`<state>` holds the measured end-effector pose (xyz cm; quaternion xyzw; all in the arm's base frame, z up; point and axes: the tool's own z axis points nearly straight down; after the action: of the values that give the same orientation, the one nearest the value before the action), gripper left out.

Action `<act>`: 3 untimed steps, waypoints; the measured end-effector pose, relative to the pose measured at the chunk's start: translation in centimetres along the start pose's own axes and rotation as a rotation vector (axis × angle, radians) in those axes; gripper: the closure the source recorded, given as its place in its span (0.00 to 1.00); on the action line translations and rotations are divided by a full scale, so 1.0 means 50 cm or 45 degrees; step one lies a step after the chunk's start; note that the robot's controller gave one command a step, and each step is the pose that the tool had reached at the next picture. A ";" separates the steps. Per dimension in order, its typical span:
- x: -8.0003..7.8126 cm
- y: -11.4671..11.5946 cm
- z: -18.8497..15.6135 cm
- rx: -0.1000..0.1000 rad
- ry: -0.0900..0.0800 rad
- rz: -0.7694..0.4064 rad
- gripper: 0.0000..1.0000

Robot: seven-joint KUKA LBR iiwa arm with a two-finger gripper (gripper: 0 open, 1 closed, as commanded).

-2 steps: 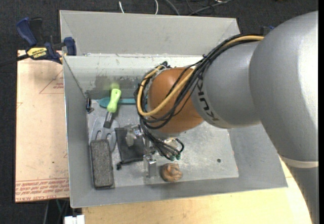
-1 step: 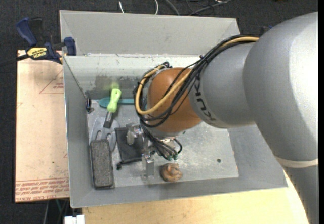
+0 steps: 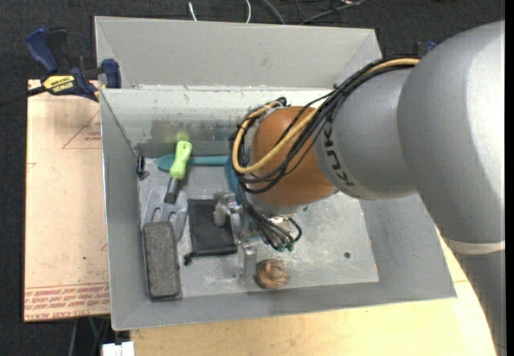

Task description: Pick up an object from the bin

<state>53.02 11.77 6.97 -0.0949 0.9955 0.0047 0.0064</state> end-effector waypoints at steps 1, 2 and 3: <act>-0.025 0.027 -0.005 -0.004 0.000 -0.080 1.00; -0.025 0.027 -0.005 -0.004 0.000 -0.080 1.00; -0.021 0.031 -0.122 -0.004 0.005 -0.097 1.00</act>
Offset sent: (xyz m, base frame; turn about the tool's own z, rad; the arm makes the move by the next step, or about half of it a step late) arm 0.0000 0.0000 0.0000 0.0000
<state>53.67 13.41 13.12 -0.1325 0.9912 0.0057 0.0044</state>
